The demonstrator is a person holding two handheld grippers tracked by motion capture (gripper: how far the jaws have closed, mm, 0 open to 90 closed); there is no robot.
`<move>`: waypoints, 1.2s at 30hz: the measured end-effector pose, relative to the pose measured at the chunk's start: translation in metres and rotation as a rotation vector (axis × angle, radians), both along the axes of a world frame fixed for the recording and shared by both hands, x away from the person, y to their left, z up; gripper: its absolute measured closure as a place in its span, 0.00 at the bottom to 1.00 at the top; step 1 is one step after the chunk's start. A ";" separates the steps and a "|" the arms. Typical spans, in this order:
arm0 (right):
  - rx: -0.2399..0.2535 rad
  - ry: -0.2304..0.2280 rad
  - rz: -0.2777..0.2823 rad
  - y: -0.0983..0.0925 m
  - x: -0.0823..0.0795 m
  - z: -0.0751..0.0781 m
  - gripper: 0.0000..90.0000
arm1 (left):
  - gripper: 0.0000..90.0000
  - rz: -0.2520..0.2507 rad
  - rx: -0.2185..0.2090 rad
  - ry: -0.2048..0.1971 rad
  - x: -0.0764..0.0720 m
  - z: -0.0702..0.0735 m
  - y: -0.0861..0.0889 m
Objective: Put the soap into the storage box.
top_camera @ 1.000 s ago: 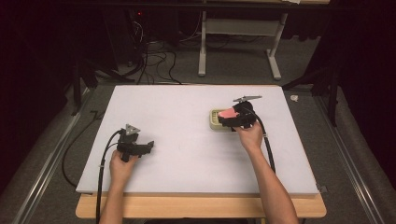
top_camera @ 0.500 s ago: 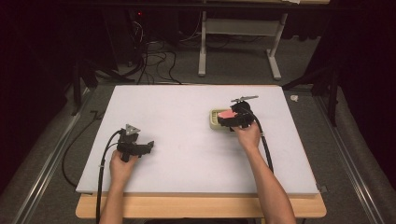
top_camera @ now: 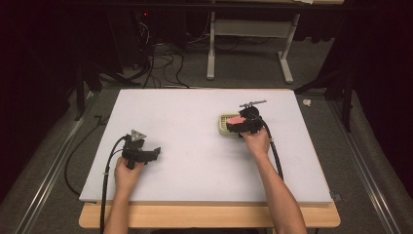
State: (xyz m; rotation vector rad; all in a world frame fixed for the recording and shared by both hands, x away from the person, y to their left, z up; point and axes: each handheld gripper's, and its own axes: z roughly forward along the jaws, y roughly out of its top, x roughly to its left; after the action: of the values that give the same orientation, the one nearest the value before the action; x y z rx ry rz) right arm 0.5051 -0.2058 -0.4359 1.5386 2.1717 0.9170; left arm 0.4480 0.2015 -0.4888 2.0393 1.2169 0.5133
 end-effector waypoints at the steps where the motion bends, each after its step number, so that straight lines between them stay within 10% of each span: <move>1: 0.002 0.004 -0.004 0.000 0.000 0.000 0.15 | 0.20 0.000 0.001 0.000 0.000 0.000 0.000; 36: -0.001 0.046 -0.045 0.003 0.007 -0.007 0.15 | 0.20 0.000 0.001 0.000 0.000 0.000 0.000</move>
State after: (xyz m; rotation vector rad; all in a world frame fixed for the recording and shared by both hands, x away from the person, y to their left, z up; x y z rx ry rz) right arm 0.5118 -0.2028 -0.4427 1.6160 2.1593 0.8744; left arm 0.4480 0.2016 -0.4888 2.0405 1.2164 0.5138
